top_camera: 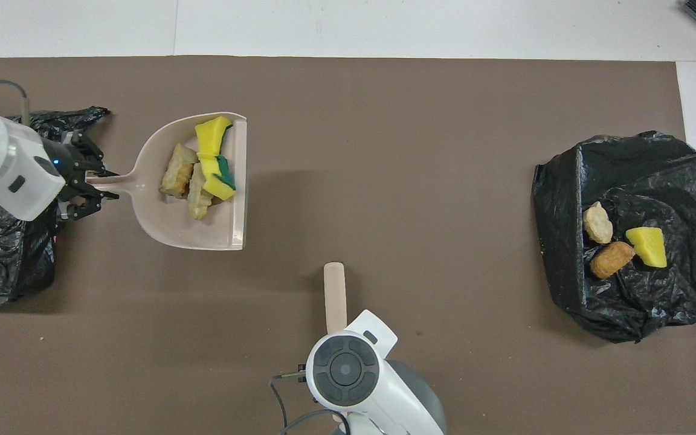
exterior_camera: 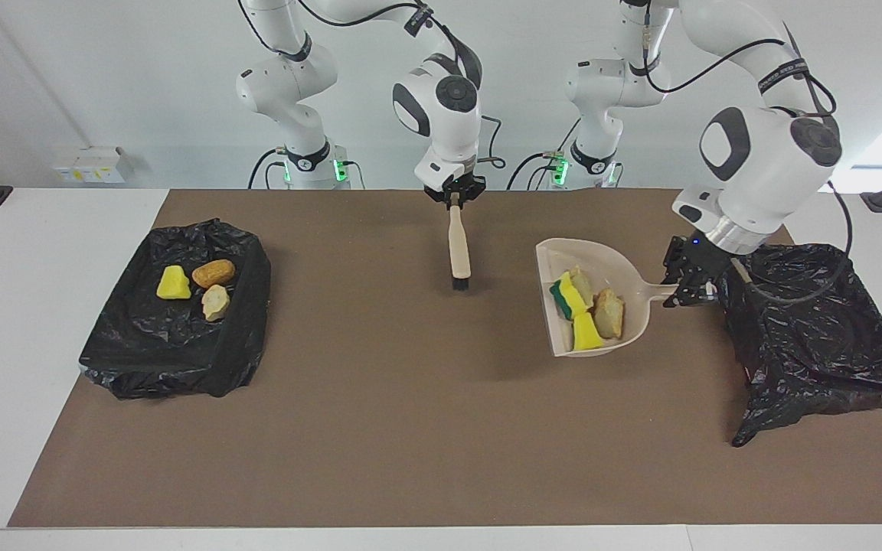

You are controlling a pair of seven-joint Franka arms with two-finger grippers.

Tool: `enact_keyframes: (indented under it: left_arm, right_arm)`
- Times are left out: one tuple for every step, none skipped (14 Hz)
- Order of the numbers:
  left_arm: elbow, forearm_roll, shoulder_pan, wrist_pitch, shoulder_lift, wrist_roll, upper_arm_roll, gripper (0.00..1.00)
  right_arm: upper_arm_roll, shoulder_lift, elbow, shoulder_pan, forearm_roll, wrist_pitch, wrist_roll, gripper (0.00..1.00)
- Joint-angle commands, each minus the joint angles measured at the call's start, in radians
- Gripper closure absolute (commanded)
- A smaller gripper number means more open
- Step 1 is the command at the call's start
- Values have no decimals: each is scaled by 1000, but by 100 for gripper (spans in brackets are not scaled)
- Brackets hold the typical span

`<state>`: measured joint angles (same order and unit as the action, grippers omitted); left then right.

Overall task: Sweep and dump trash in bin
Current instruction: 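Carry the dustpan to the other black bag with the left gripper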

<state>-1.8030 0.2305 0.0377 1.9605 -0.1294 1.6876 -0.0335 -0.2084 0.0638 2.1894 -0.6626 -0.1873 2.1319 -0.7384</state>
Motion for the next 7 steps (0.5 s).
enact_keyframes:
  left_arm:
    - [16,61,-87,-48,19,105,12,100]
    - [16,61,-107,-48,19,106,11,100]
    - [31,52,-125,-55,16,109,3,100]
    - [53,46,-151,-81,10,116,0,100]
    - [95,41,-176,-107,-4,130,-2,100]
    - [138,39,-209,-141,-25,154,-2,100]
    - [177,21,-241,-170,-44,176,-2,100]
  right_arm:
    - [6,24,-5,-12,0,-3,-12,100]
    - [6,24,-8,-12,0,-9,-19,100]
    - [6,24,-10,-12,0,-9,-21,100]
    - [4,24,-10,-12,0,-9,-22,100]
    - [6,25,-10,-12,-1,-9,-29,100]
    - [6,27,-8,-12,-3,-3,-36,100]
    - [6,27,-10,-9,-3,3,-47,100]
